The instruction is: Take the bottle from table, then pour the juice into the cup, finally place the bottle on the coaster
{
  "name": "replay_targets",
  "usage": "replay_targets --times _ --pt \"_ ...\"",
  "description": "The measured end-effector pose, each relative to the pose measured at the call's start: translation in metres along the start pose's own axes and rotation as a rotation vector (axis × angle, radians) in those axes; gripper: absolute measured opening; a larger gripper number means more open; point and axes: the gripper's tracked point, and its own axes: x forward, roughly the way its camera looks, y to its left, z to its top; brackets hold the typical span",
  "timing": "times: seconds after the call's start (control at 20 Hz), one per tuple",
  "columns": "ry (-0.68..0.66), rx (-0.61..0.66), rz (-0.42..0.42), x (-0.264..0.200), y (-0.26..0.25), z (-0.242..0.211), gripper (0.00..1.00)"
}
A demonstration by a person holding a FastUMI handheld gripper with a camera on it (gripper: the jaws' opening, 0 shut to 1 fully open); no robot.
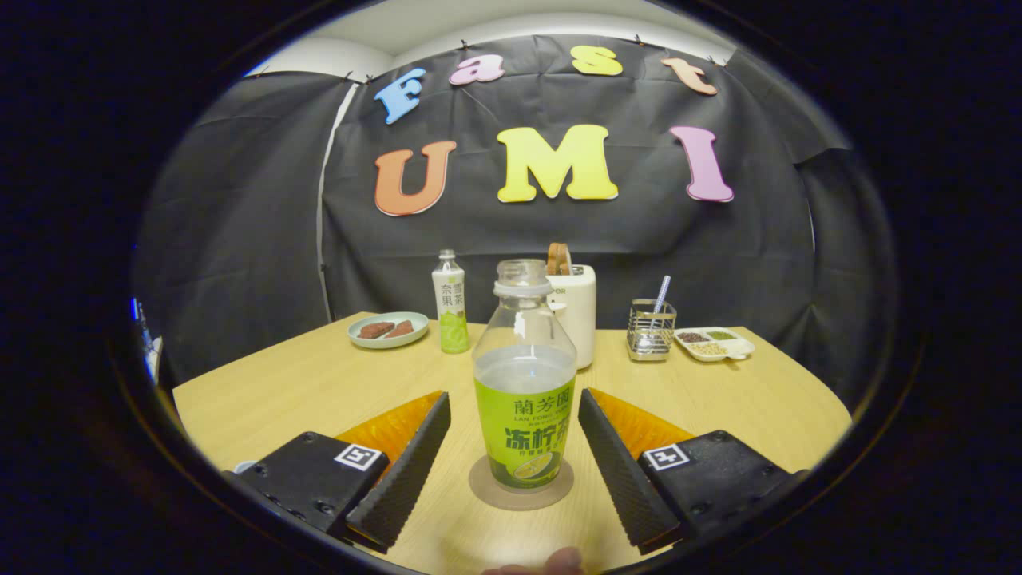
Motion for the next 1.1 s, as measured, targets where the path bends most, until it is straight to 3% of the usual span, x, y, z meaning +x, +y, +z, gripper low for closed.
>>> replay_targets --times 0.2,0.6,0.85,1.1 --pt "-0.033 -0.008 0.011 -0.038 0.008 0.005 1.00" --pt "-0.168 -0.080 -0.069 -0.129 0.005 0.016 1.00" --pt "-0.205 -0.103 -0.134 -0.181 -0.001 0.000 1.00" --pt "-0.210 -0.073 -0.143 -0.217 0.009 -0.025 1.00"
